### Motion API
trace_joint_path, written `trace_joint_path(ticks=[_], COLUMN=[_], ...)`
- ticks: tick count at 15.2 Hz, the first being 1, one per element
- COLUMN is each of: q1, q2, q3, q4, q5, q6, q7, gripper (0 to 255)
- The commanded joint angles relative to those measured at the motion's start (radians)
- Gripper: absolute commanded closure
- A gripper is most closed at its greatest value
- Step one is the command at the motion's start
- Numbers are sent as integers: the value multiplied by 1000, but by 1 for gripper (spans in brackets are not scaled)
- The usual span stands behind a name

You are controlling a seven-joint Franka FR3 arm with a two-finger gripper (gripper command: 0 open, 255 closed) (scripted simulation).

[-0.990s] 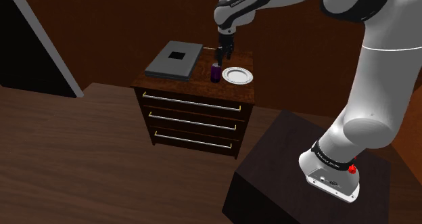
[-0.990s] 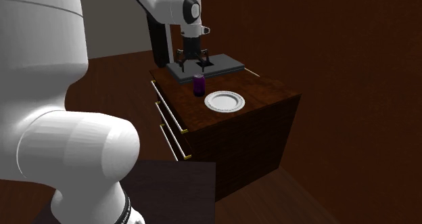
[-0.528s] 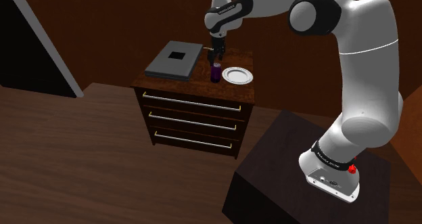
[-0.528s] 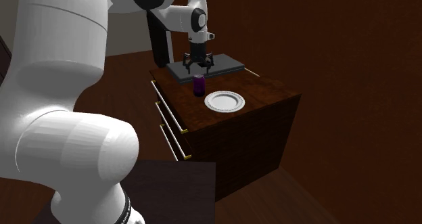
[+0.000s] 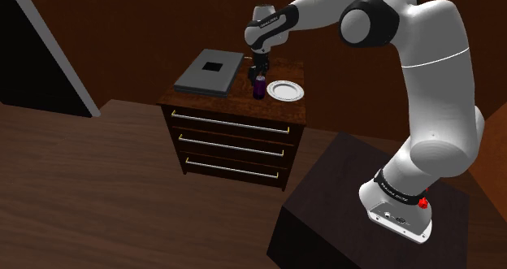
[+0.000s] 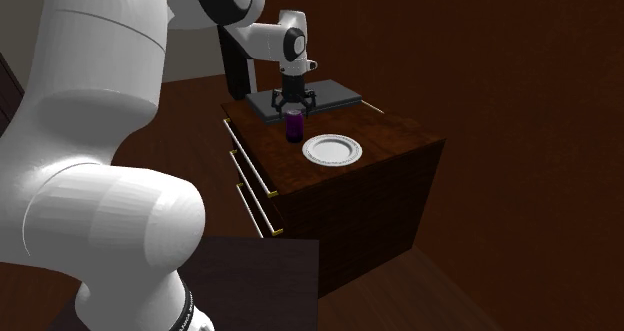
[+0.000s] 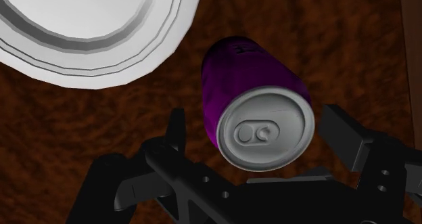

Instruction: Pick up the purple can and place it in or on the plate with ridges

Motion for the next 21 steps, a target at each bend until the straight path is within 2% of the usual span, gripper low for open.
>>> trace_joint_path(ticks=[1, 6, 7, 16, 21], q1=[-1, -1, -1, -1, 1], q2=[3, 3, 3, 3, -31], q3=[0, 0, 0, 0, -4], q4=[0, -1, -1, 0, 14], q5=[1, 1, 1, 1, -5], q6=[4, 4, 4, 4, -44], q7=[-1, -1, -1, -1, 3], gripper=[0, 0, 255, 255, 255])
